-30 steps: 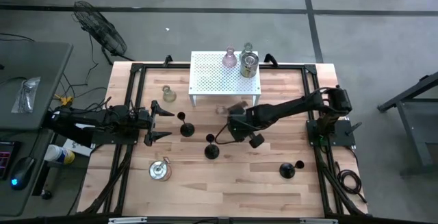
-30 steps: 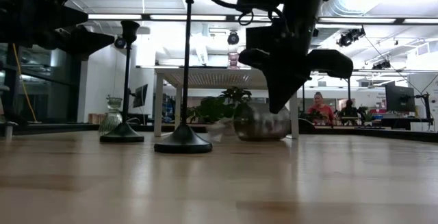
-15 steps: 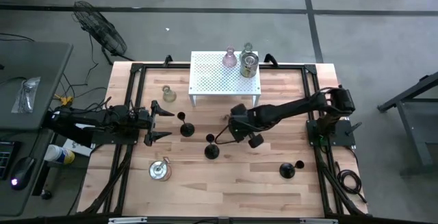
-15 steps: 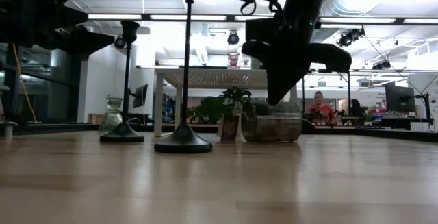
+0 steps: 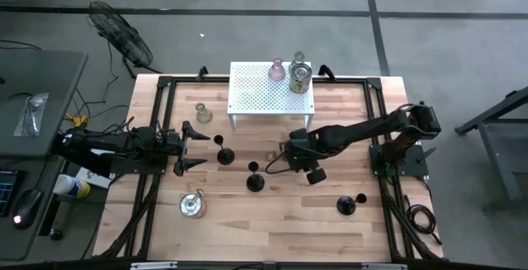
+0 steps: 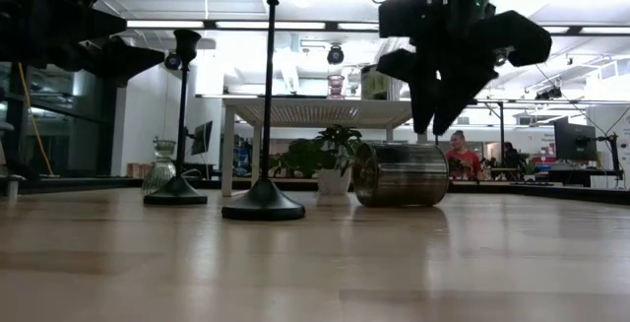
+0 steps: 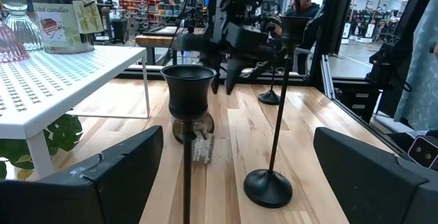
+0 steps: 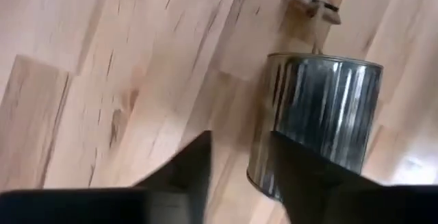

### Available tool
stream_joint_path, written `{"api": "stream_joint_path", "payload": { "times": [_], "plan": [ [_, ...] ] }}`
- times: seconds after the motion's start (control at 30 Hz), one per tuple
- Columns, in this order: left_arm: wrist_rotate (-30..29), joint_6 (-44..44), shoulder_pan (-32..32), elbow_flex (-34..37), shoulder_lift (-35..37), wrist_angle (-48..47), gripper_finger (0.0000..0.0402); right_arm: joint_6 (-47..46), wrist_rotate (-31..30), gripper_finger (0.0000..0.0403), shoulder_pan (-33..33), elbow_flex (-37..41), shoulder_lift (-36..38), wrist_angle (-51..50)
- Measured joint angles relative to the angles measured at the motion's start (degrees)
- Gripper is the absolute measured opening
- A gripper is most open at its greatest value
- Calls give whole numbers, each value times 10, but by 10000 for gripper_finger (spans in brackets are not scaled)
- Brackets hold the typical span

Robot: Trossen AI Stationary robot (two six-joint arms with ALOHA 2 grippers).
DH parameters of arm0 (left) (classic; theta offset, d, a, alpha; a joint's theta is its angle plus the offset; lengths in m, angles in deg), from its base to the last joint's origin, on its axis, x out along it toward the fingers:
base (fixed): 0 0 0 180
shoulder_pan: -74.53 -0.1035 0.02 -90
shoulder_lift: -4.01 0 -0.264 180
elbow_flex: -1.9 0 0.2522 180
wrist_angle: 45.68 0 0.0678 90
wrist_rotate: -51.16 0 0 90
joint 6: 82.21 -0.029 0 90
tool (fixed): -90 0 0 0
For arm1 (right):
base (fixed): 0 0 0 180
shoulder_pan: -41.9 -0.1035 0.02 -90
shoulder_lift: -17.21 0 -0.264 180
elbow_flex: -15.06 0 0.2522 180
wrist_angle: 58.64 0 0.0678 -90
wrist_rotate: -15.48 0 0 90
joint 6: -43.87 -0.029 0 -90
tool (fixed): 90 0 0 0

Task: Pick & Place candle stick holders
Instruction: Put the brown scented candle on the shelf aligned with the other scented candle

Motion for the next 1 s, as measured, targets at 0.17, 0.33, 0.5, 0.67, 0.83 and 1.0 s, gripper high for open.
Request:
{"api": "stream_joint_path", "payload": {
  "times": [0.17,0.33,0.5,0.67,0.83,1.0],
  "plan": [
    [0,0,0,0,0,0,372,-5,-48,250,7,11,0,48],
    [0,0,0,0,0,0,372,-1,-62,324,13,11,1,54],
    [0,0,0,0,0,0,372,0,-54,341,33,11,-17,53],
    [0,0,0,0,0,0,372,-2,-37,341,44,12,-42,59],
    [0,0,0,0,0,0,372,-4,-17,340,43,10,-63,83],
    [0,0,0,0,0,0,372,-17,1,340,43,8,-82,105]
  ]
}}
